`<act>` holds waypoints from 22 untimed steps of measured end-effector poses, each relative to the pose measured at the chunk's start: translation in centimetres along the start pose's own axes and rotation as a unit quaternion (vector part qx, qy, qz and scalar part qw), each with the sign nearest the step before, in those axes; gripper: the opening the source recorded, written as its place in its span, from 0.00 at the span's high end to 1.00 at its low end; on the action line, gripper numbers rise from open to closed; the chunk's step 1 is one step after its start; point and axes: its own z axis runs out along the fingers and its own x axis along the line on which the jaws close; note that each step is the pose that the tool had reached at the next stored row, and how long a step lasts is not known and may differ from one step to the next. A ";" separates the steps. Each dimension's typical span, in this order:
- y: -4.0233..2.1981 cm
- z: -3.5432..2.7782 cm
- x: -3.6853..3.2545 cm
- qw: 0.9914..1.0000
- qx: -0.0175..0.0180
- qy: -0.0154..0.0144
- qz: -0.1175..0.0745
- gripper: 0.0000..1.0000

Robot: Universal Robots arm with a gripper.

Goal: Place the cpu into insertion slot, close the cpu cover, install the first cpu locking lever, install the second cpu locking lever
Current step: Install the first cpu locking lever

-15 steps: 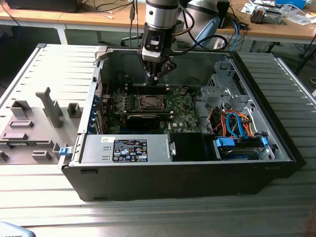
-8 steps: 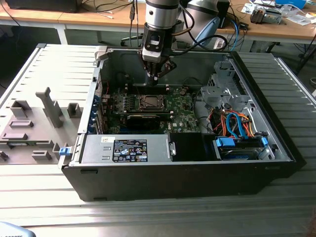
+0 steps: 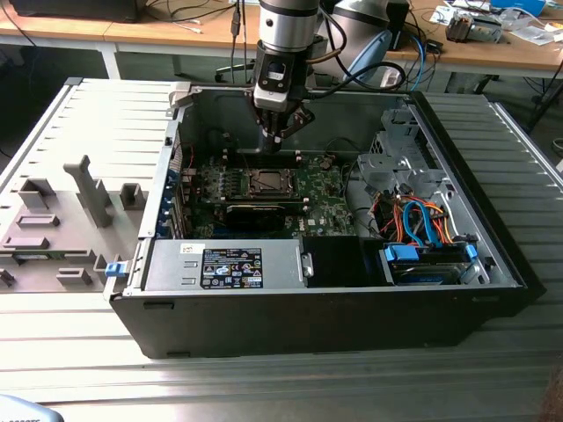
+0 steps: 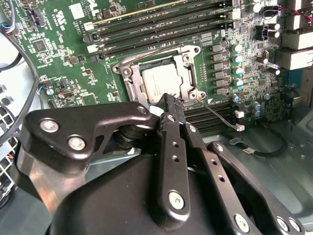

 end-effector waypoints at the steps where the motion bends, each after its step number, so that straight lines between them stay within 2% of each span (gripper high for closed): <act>1: 0.00 0.00 0.00 1.000 0.000 0.000 0.000 0.89; 22: 0.00 0.00 0.00 1.000 0.000 0.000 -0.006 0.89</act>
